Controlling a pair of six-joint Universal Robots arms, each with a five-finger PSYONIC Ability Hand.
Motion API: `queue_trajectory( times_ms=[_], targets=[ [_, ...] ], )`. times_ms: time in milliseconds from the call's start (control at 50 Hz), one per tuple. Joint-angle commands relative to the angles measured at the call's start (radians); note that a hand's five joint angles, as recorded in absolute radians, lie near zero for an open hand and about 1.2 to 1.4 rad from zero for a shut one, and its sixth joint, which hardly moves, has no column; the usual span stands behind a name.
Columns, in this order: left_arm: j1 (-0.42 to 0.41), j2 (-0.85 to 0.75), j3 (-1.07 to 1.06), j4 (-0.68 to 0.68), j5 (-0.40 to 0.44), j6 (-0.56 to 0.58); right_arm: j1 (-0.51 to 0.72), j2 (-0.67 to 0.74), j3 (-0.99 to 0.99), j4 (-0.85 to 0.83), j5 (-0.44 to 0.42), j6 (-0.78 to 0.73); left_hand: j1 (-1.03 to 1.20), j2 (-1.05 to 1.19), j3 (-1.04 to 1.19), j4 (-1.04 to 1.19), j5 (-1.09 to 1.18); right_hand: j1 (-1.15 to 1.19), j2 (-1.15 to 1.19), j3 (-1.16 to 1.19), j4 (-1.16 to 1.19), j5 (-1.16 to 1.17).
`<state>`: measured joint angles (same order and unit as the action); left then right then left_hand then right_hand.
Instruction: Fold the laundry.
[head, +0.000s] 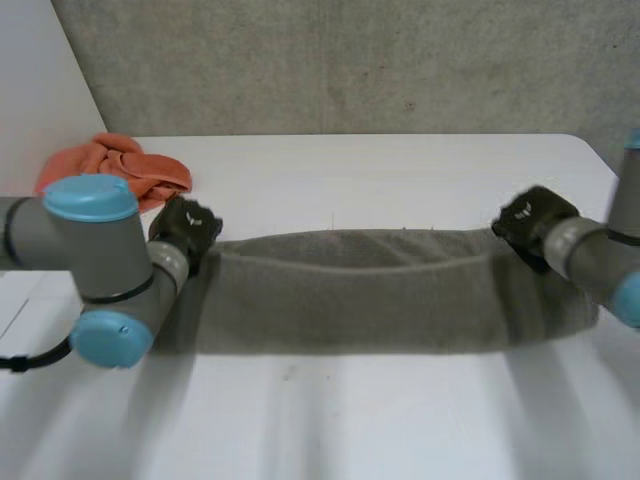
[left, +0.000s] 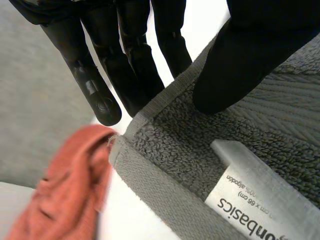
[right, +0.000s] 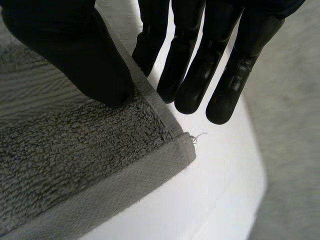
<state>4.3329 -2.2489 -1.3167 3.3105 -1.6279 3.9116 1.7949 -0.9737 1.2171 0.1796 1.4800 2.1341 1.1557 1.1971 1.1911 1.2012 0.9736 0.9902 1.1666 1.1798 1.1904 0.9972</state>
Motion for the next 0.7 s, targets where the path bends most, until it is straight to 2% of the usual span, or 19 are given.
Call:
queue_trajectory(
  times_ms=[20,80,160,220,240,260,280,300,320,420,460,480,520,580,620,700],
  targets=[
    [0.008,-0.152,0.151,0.204,-0.001,0.084,0.060,0.202,-0.223,-0.140,0.040,-0.008,0.241,0.199,0.205,0.195,0.248,0.406,0.230,0.217,0.206,0.225],
    [0.010,-0.205,0.206,0.248,0.002,0.129,0.067,0.298,-0.328,-0.181,0.068,-0.013,0.241,0.199,0.205,0.195,0.248,0.406,0.230,0.217,0.206,0.225],
    [0.013,-0.264,0.275,0.261,0.005,0.137,0.076,0.403,-0.456,-0.198,0.130,-0.022,0.241,0.199,0.205,0.195,0.248,0.406,0.230,0.217,0.206,0.225],
    [0.017,-0.287,0.292,0.268,0.020,0.137,0.077,0.443,-0.514,-0.200,0.144,-0.020,0.241,0.199,0.205,0.195,0.248,0.406,0.230,0.217,0.206,0.225],
    [0.017,-0.288,0.289,0.276,0.028,0.137,0.077,0.463,-0.543,-0.201,0.152,-0.016,0.241,0.199,0.205,0.195,0.248,0.102,-0.074,-0.088,-0.098,-0.080],
    [0.016,-0.288,0.283,0.285,0.034,0.135,0.077,0.469,-0.553,-0.200,0.158,-0.013,0.241,0.199,0.205,0.195,0.248,-0.418,-0.595,-0.608,-0.619,-0.600],
    [0.010,-0.285,0.258,0.319,0.043,0.134,0.078,0.472,-0.559,-0.200,0.161,-0.011,-0.398,-0.440,-0.434,-0.444,-0.391,-0.816,-0.992,-1.005,-1.016,-0.997],
    [0.007,-0.281,0.240,0.345,0.045,0.134,0.080,0.471,-0.561,-0.200,0.169,-0.005,-0.739,-0.781,-0.775,-0.785,-0.732,-0.816,-0.992,-1.005,-1.016,-0.997],
    [0.002,-0.278,0.220,0.369,0.048,0.134,0.081,0.464,-0.561,-0.200,0.175,0.000,-0.981,-1.023,-1.017,-1.027,-0.974,-0.816,-0.992,-1.005,-1.016,-0.997],
    [-0.015,-0.187,0.096,0.579,0.033,0.134,0.087,0.371,-0.516,-0.195,0.204,0.122,-0.981,-1.023,-1.017,-1.027,-0.974,-0.816,-0.992,-1.005,-1.016,-0.997],
    [-0.019,-0.155,0.054,0.610,0.022,0.134,0.083,0.313,-0.476,-0.190,0.198,0.193,-0.981,-1.023,-1.017,-1.027,-0.974,-0.816,-0.992,-1.005,-1.016,-0.997],
    [-0.021,-0.143,0.033,0.616,0.016,0.134,0.080,0.226,-0.412,-0.190,0.192,0.273,-0.981,-1.023,-1.017,-1.027,-0.974,-0.816,-0.992,-1.005,-1.016,-0.997],
    [-0.024,-0.100,-0.025,0.613,-0.001,0.127,0.077,0.153,-0.361,-0.190,0.183,0.325,-0.981,-1.023,-1.017,-1.027,-0.974,-0.816,-0.992,-1.005,-1.016,-0.997],
    [-0.029,0.021,-0.131,0.600,-0.015,0.077,0.072,0.017,-0.236,-0.181,0.119,0.400,-0.981,-1.023,-1.017,-1.027,-0.974,-0.816,-0.992,-1.005,-1.016,-0.997],
    [-0.030,0.078,-0.183,0.586,-0.017,0.031,0.038,-0.058,-0.136,-0.163,0.042,0.418,-0.981,-1.023,-1.017,-1.027,-0.974,-0.816,-0.992,-1.005,-1.016,-0.997],
    [-0.035,0.212,-0.314,0.532,-0.007,-0.154,-0.043,-0.129,0.010,-0.069,-0.070,0.417,-0.981,-1.023,-1.017,-1.027,-0.974,-0.816,-0.992,-1.005,-1.016,-0.997]
  ],
)
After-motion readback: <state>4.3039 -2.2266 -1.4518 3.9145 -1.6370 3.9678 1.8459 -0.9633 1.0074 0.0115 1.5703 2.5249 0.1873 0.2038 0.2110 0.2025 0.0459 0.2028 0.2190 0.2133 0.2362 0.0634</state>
